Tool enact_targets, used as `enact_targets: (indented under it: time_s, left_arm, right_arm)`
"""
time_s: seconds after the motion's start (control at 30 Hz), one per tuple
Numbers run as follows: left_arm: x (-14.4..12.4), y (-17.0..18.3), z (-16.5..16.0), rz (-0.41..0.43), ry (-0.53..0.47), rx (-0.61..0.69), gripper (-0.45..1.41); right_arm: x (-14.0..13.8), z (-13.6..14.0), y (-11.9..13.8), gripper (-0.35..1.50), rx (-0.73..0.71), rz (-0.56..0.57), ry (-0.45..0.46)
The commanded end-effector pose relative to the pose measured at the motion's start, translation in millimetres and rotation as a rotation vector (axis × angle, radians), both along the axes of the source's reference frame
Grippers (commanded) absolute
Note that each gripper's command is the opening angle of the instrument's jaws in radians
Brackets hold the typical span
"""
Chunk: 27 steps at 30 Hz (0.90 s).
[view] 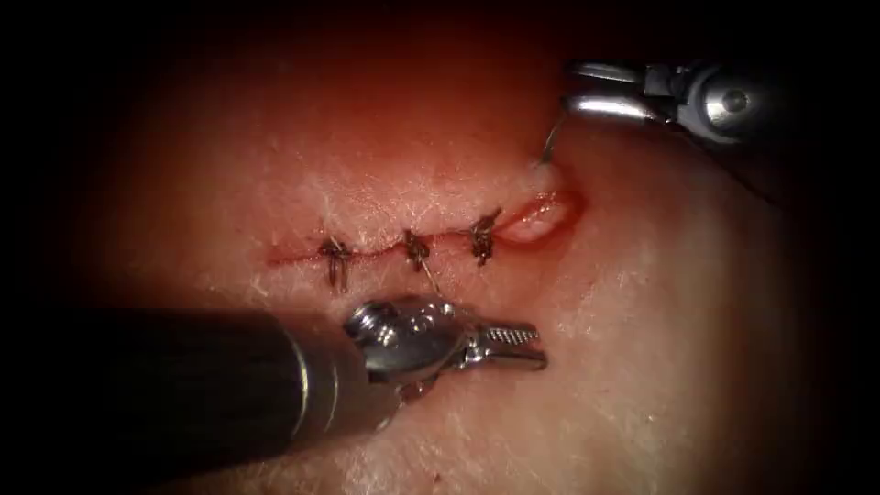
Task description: Wound Closure
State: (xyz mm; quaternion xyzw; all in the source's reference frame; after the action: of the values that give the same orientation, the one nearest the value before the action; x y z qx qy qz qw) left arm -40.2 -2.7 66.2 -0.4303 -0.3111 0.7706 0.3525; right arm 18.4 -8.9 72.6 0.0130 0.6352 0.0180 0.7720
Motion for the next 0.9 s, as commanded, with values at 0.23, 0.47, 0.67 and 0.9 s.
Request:
enact_targets:
  time_s: [0.23, 0.47, 0.67, 0.9]
  left_arm:
    - [-0.9, -0.6, 0.8, 0.008, -0.006, 0.001, 0.14]
    - [-0.9, -0.6, 0.8, 0.008, -0.006, 0.001, 0.14]
    - [-0.9, -0.7, 0.8, 0.010, -0.007, 0.001, 0.14]
    - [-0.9, -0.7, 0.8, 0.011, -0.007, 0.001, 0.14]
  right_arm:
    - [0.6, 1.4, 0.8, -0.35, 0.182, -0.009, 0.004]
    - [1.0, 2.5, 0.6, -0.35, 0.294, -0.008, 0.019]
    - [1.1, 3.7, 1.1, -0.35, 0.394, 0.024, 0.026]
    - [0.9, 4.3, 2.1, -0.35, 0.488, 0.062, 0.032]
